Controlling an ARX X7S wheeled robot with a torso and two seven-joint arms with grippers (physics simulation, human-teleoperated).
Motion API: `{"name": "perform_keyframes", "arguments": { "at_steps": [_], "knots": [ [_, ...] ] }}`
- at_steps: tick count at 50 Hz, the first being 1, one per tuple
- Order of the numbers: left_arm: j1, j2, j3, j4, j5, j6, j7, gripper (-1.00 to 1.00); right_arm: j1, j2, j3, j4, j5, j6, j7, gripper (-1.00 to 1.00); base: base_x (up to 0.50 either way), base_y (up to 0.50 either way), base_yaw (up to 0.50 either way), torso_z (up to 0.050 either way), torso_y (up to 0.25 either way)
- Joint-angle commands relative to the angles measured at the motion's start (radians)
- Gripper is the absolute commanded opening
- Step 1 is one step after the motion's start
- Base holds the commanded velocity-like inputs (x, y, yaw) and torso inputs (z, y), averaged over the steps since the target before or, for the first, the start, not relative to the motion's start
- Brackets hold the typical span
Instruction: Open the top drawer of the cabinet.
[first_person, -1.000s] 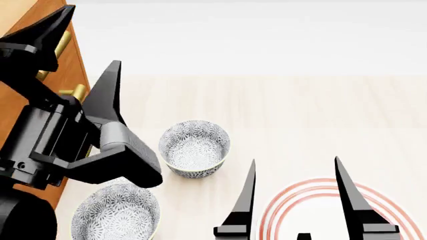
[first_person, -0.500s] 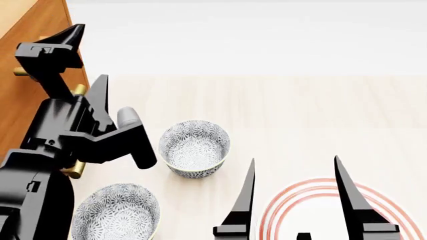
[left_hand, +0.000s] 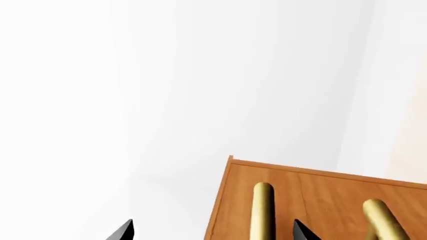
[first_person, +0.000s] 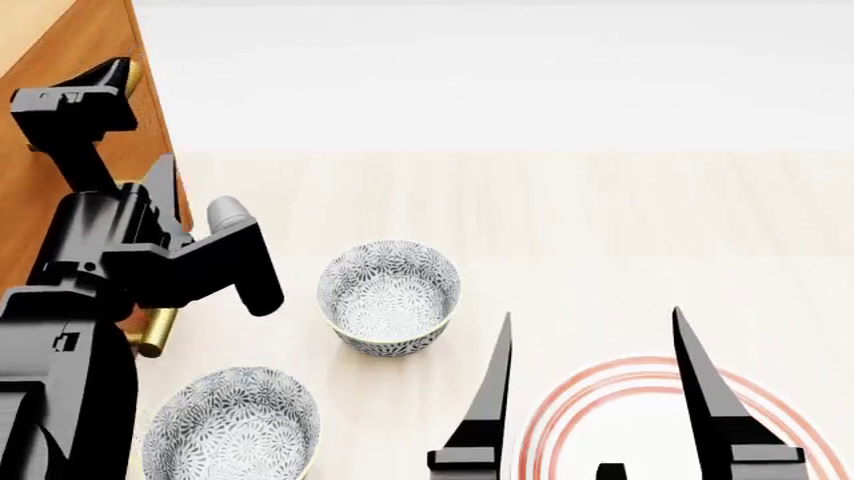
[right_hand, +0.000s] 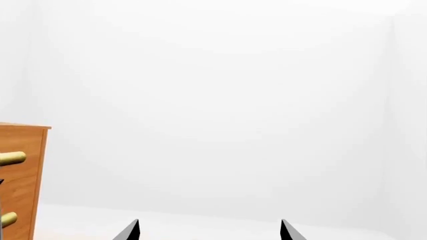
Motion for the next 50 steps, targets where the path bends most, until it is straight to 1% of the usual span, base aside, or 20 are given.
{"name": "perform_keyframes", "arguments": {
  "at_steps": [1, 11, 15, 23, 50],
  "knots": [
    [-0.01, 0.031, -0.061, -0.089, -0.01, 0.044, -0.012, 1.0, -0.009, -0.017, 0.022, -0.008, 0.002, 0.0, -0.033, 1.0, 0.0, 0.0, 0.0, 0.0, 0.0],
    [-0.017, 0.019, -0.051, -0.112, 0.004, 0.037, -0.012, 1.0, -0.008, -0.013, 0.021, -0.012, 0.008, 0.005, -0.028, 1.0, 0.0, 0.0, 0.0, 0.0, 0.0],
    [-0.015, 0.021, -0.072, -0.11, -0.012, 0.02, 0.0, 1.0, -0.007, -0.012, 0.019, -0.016, 0.009, 0.009, -0.025, 1.0, 0.0, 0.0, 0.0, 0.0, 0.0],
    [-0.025, 0.015, -0.071, -0.137, -0.008, 0.025, -0.007, 1.0, -0.006, -0.008, 0.02, -0.015, 0.012, 0.007, -0.022, 1.0, 0.0, 0.0, 0.0, 0.0, 0.0],
    [-0.024, 0.041, -0.068, -0.256, -0.025, 0.066, -0.055, 1.0, -0.003, 0.004, 0.023, -0.029, 0.025, 0.012, -0.009, 1.0, 0.0, 0.0, 0.0, 0.0, 0.0]
  ]
}}
